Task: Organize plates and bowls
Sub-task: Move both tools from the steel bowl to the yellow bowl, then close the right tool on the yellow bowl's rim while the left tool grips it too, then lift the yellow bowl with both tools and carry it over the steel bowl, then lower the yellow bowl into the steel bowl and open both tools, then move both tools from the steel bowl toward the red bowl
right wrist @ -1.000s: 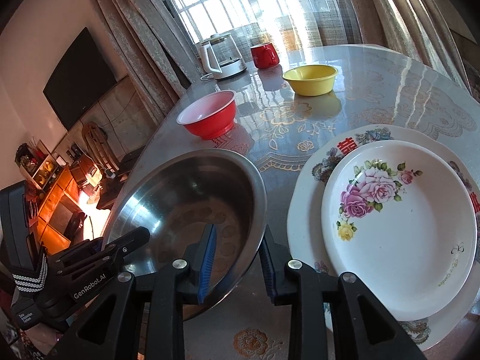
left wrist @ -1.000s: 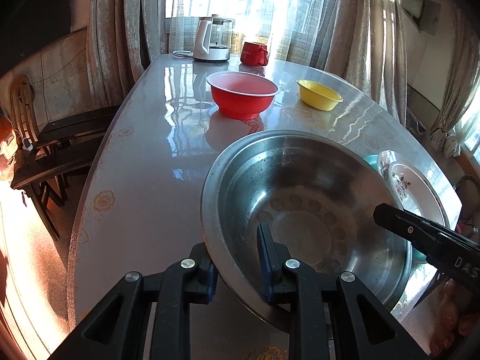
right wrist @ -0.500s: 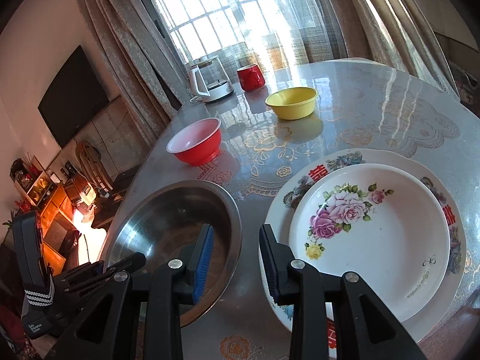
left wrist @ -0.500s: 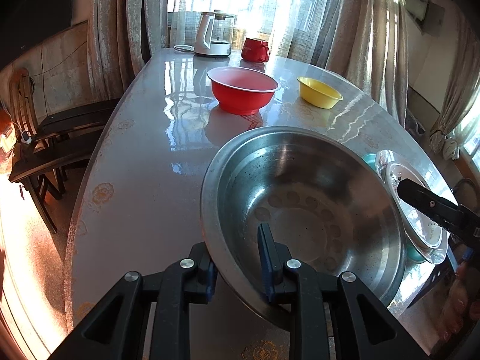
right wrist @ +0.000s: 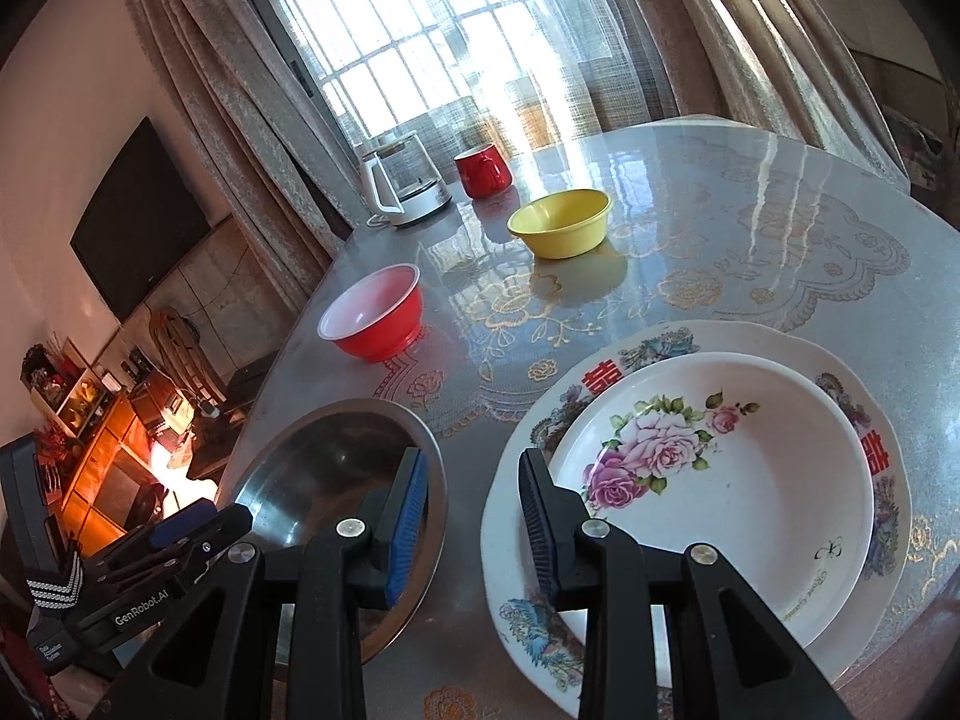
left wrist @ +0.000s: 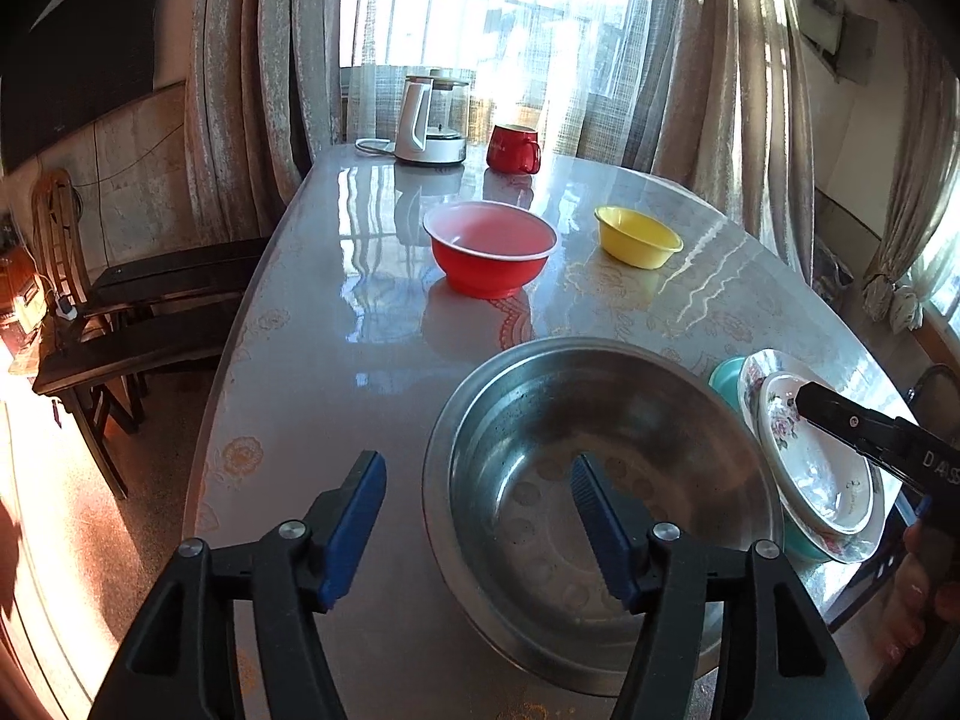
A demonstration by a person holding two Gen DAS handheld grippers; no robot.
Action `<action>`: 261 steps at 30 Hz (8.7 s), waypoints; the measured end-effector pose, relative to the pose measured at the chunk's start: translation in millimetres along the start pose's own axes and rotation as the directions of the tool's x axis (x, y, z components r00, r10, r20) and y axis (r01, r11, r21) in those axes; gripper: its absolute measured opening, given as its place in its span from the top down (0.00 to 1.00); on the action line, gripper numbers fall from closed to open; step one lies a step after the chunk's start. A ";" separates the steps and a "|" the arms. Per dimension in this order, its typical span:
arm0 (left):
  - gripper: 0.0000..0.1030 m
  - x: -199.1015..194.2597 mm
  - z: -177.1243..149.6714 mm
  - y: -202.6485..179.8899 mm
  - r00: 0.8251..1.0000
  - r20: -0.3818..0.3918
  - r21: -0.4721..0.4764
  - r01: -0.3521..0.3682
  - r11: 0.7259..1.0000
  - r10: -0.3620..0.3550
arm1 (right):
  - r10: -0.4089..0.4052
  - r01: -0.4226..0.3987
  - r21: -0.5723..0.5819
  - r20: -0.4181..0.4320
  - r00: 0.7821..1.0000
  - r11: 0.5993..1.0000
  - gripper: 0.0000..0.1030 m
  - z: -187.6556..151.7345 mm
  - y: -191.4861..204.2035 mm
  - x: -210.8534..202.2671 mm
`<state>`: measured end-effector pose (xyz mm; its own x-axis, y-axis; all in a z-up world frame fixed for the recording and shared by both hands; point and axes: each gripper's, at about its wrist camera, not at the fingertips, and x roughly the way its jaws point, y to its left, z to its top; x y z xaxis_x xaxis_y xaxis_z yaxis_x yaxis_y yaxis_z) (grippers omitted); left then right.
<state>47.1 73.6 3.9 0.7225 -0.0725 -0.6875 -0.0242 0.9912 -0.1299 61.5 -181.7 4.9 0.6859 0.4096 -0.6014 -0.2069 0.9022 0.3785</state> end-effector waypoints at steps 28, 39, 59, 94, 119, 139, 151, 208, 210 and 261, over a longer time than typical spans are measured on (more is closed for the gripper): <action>0.18 42.3 108.0 -53.0 0.998 -0.047 0.071 0.037 0.997 -0.033 | -0.102 0.121 0.181 -0.114 0.988 0.976 0.63 138.1 -101.3 75.3; 0.18 76.2 136.6 -60.6 0.995 -0.093 0.060 0.027 0.998 -0.022 | -0.022 0.084 0.332 -0.186 0.982 0.940 0.63 175.7 -123.4 151.7; 0.18 111.2 164.2 -91.6 0.994 -0.113 0.110 0.009 0.994 0.003 | 0.019 0.068 0.346 -0.244 0.970 0.936 0.86 186.3 -137.7 219.4; 0.57 237.3 189.0 -178.9 0.971 -0.227 0.247 -0.016 0.969 0.074 | 0.005 0.066 0.223 -0.304 0.953 0.973 0.88 154.0 -157.7 168.5; 0.87 156.5 167.9 -164.8 0.995 -0.093 0.265 0.049 0.963 -0.025 | 0.010 0.020 0.172 -0.170 0.985 0.985 0.88 153.0 -106.6 115.8; 0.87 40.9 112.4 -97.2 0.996 0.061 0.123 0.062 0.990 -0.070 | 0.137 -0.123 0.155 -0.081 0.987 0.980 0.87 97.6 -28.5 56.9; 0.87 1.4 68.4 -70.4 0.992 0.105 0.104 0.058 0.993 -0.069 | 0.204 -0.192 0.196 -0.042 0.978 0.962 0.87 54.2 -5.7 33.6; 0.86 21.5 -16.1 -28.8 0.996 0.016 0.178 -0.086 0.980 0.085 | 0.101 -0.094 0.046 -0.186 0.977 0.995 0.67 -5.8 38.5 40.8; 0.84 22.2 -16.5 -29.2 0.996 0.017 0.179 -0.087 0.980 0.086 | 0.096 -0.090 0.041 -0.179 0.979 0.995 0.67 -5.1 37.7 38.9; 0.20 18.9 53.3 34.7 0.991 0.002 -0.085 -0.132 0.988 0.133 | 0.098 -0.086 0.108 -0.113 0.989 0.990 0.64 29.0 24.1 36.6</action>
<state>96.7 112.5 24.5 0.7146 0.0603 -0.6970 -0.1783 0.9791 -0.0982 101.8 -148.9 12.5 0.5789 0.5089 -0.6371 -0.1887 0.8437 0.5025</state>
